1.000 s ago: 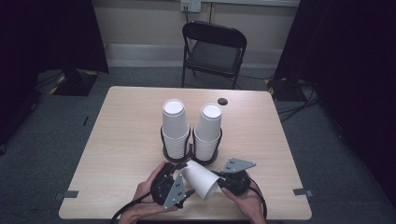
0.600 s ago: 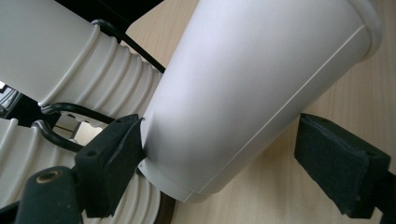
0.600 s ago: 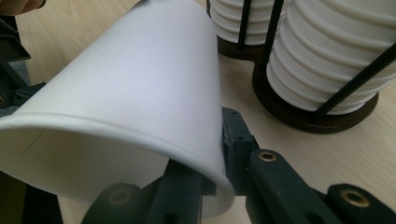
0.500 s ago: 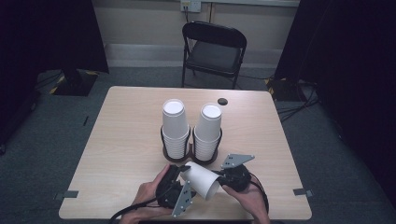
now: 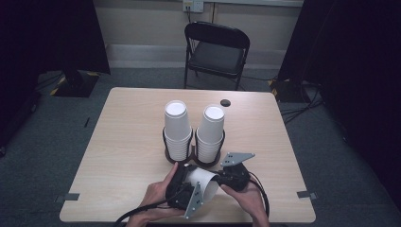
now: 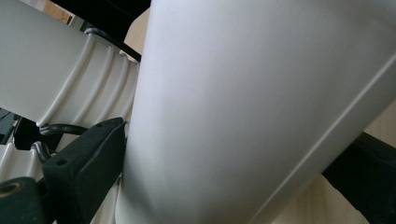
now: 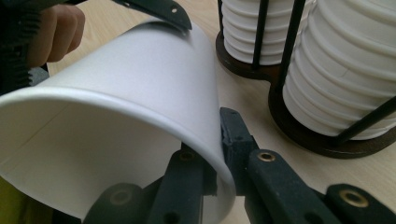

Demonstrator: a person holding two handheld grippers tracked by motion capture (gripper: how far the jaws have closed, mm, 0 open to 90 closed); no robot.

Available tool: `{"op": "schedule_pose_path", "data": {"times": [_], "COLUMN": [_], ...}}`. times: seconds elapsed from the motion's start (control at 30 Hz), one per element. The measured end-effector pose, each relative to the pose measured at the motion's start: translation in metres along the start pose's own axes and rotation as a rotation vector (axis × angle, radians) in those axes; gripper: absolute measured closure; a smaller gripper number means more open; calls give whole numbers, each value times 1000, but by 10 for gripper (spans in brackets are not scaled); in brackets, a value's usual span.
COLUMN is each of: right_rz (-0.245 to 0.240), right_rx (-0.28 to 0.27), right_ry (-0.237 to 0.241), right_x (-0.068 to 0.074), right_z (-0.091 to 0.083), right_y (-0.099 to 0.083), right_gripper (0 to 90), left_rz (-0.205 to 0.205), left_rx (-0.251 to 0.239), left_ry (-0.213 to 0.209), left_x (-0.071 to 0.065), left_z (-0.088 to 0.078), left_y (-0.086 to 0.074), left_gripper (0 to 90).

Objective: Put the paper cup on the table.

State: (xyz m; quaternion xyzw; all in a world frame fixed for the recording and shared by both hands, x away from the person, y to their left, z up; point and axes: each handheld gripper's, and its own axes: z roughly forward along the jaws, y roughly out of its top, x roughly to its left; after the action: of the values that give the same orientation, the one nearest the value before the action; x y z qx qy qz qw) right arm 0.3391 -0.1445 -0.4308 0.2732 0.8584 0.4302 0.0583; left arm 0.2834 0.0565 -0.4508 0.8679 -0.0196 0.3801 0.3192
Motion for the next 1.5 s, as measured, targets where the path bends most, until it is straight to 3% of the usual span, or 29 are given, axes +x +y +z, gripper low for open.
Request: {"op": "schedule_pose_path", "data": {"times": [0.17, 0.23, 0.27, 0.33, 0.5, 0.6, 0.7, 0.77, 0.97, 1.03, 1.07, 1.17, 1.5], "right_rz": [16, 18, 23, 28, 44, 52, 60, 74, 90, 94, 96, 101, 161], "right_rx": [-2, -9, -11, -12, -30, -32, -31, -40, -46, -43, -40, -39, -88], "right_ry": [7, -1, -1, 4, 7, 19, 22, 29, 46, 44, 44, 41, 24], "right_x": [0, 0, -1, -1, 0, 1, 1, 0, 0, 0, 0, 1, -3], "right_z": [1, 4, 4, 6, 5, 8, 9, 9, 11, 12, 12, 12, 11], "right_y": [0, 1, 1, 1, 2, 3, 3, 3, 4, 5, 4, 3, -3], "right_gripper": [861, 872, 873, 869, 870, 872, 873, 872, 872, 868, 867, 864, 759], "left_rz": [7, 2, 3, 24, -15, -1, -14, -41, -30, -46, -32, -79, -182], "left_rx": [-4, -36, -38, -25, -56, -57, -67, -88, -76, -73, -65, -101, -132], "left_ry": [11, -20, -15, -6, -13, -11, -9, -3, 4, 0, -4, -21, -4], "left_x": [-1, -3, -5, -5, -5, -5, -5, -6, -3, -4, -3, -2, 8], "left_z": [1, 2, 3, 5, 6, 6, 7, 7, 4, 4, 3, 5, 7], "left_y": [2, 5, 7, 10, 11, 14, 14, 15, 16, 16, 16, 13, 2], "left_gripper": [38, 63, 63, 51, 76, 76, 77, 76, 74, 78, 80, 91, 98]}}
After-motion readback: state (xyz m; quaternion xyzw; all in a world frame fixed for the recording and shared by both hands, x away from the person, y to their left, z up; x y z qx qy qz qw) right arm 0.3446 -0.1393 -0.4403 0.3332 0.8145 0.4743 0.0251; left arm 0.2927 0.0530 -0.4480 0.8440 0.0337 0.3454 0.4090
